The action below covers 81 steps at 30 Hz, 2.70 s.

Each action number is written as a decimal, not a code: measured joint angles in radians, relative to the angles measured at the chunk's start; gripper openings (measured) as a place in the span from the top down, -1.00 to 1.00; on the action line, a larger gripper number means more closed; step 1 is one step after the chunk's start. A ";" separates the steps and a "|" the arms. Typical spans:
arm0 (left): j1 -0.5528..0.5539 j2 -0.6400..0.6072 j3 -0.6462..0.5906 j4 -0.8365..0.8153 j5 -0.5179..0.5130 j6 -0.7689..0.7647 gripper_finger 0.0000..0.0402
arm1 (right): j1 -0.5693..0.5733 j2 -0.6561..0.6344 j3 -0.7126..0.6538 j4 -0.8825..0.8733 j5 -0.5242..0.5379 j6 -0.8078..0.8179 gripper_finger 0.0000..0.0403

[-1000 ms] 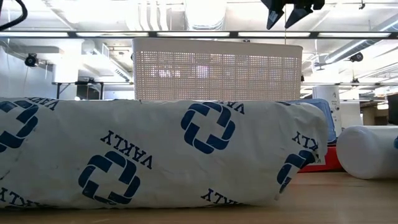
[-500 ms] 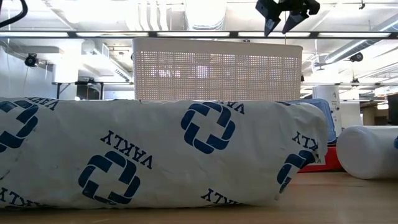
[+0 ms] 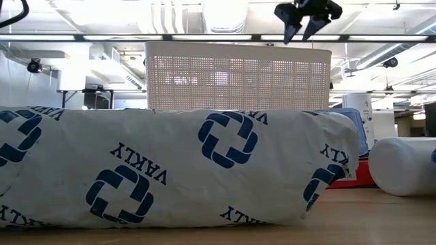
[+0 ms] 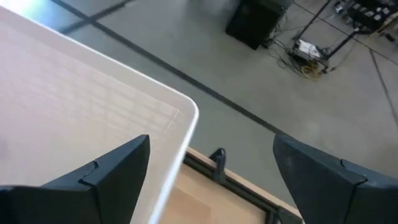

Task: Pick & place medical supplies in basket/bin
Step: Put the bottom left white pill bottle into the white bin, then put the orange pill bottle into the white bin

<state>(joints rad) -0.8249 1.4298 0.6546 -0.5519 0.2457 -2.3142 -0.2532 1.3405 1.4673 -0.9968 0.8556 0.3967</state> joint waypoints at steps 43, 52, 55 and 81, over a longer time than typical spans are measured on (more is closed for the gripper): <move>0.826 -0.456 0.197 0.785 -0.757 1.936 0.14 | 0.032 -0.010 0.247 0.112 -0.263 -0.173 -0.63; 1.098 -0.338 0.208 0.420 -0.538 1.691 0.09 | 0.032 -0.004 0.237 0.111 -0.262 -0.169 -0.63; 1.085 -0.307 0.242 0.393 -0.518 1.682 -0.04 | 0.032 0.000 0.230 0.110 -0.262 -0.164 -0.63; 0.410 -0.318 0.477 -0.829 -0.671 0.916 -0.45 | 0.031 0.010 0.158 0.113 -0.250 -0.055 -0.63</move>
<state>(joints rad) -0.4146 1.1118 1.1316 -1.3808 -0.4249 -1.3984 -0.2223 1.3503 1.6253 -0.8836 0.6059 0.3415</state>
